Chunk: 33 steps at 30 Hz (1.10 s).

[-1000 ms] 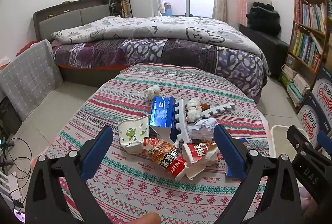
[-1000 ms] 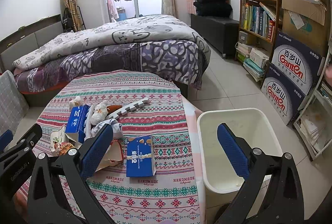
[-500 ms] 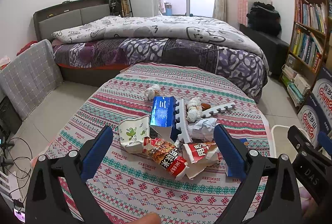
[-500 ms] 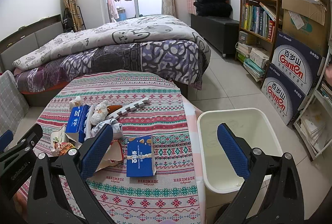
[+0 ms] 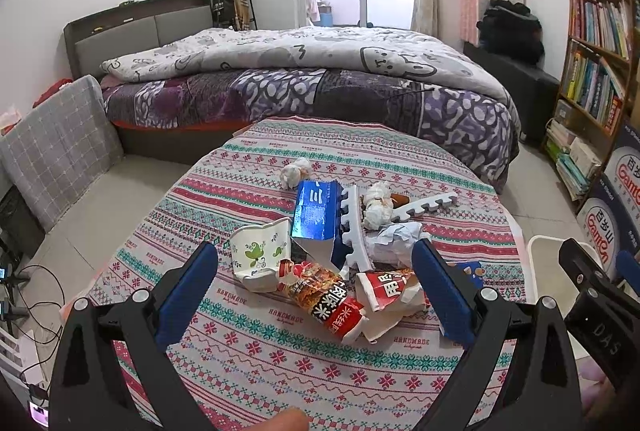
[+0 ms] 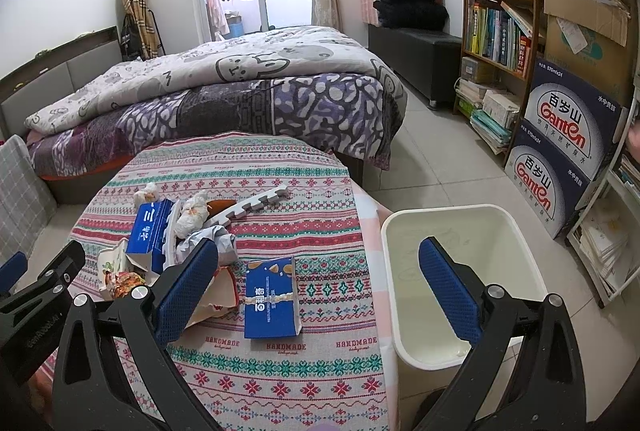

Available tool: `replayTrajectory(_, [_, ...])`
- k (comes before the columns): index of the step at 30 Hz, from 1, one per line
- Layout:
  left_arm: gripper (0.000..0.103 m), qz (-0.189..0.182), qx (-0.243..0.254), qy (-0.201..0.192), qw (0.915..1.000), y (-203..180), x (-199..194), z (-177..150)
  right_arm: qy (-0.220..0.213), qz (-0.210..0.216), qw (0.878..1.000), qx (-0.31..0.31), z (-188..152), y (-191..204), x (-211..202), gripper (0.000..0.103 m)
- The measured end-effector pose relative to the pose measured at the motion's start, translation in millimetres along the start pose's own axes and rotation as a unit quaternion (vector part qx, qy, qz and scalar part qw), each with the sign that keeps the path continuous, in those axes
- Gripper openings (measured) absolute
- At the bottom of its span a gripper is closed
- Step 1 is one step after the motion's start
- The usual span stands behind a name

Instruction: Collect trash

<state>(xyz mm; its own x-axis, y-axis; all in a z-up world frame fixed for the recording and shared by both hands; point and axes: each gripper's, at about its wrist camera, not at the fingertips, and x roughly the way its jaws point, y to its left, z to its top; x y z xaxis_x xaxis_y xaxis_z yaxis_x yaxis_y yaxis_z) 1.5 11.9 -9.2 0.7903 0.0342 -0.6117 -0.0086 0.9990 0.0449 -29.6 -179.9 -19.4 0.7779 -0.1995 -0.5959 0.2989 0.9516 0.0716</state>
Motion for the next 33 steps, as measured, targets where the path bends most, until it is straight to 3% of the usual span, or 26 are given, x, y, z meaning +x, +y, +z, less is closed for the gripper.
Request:
replayTrajectory(25, [0.095, 0.003, -0.005, 0.053, 0.9986, 2.4, 20.3, -0.1, 0.046, -0.003, 0.999, 0.001, -2.0, -2.0, 10.8, 0.096])
replayTrajectory(29, [0.095, -0.019, -0.031, 0.097, 0.9946, 15.8, 35.0, 3.5, 0.063, -0.006, 0.998, 0.013, -2.7, -8.3, 17.1, 0.096])
replayTrajectory(33, [0.095, -0.084, -0.095, 0.166, 0.9780, 47.1, 56.7, 20.3, 0.101, 0.012, 0.994, 0.033, -2.7, -16.0, 29.2, 0.096])
